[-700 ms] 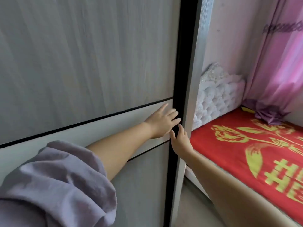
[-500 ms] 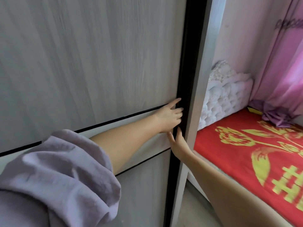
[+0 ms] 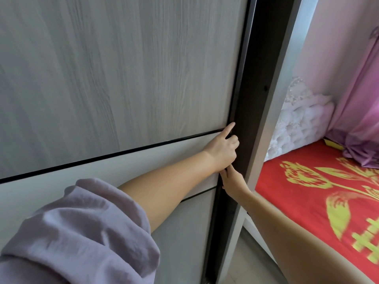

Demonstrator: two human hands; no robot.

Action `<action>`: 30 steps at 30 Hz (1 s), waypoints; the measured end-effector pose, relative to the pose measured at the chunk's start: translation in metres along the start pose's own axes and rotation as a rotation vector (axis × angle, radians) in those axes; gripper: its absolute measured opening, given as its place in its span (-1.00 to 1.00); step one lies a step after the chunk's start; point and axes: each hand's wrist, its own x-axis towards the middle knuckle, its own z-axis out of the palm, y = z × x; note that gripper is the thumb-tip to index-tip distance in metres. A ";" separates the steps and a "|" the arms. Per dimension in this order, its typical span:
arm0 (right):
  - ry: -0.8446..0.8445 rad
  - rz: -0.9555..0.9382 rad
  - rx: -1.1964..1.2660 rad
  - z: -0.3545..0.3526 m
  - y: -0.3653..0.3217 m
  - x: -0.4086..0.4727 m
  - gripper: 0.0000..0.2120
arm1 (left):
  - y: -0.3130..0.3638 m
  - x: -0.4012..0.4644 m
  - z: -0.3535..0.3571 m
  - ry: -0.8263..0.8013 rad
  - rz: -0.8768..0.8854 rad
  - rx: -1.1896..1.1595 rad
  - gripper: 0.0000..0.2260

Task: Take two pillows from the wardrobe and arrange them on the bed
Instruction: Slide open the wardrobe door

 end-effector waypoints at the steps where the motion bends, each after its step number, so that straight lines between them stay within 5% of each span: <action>1: -0.010 -0.010 -0.006 0.006 -0.005 -0.006 -0.70 | -0.001 -0.011 0.001 -0.006 -0.005 -0.004 -0.82; 30: -0.376 -0.397 -0.343 0.254 -0.199 -0.192 -0.70 | -0.061 -0.387 0.060 -0.314 -0.113 0.019 -0.78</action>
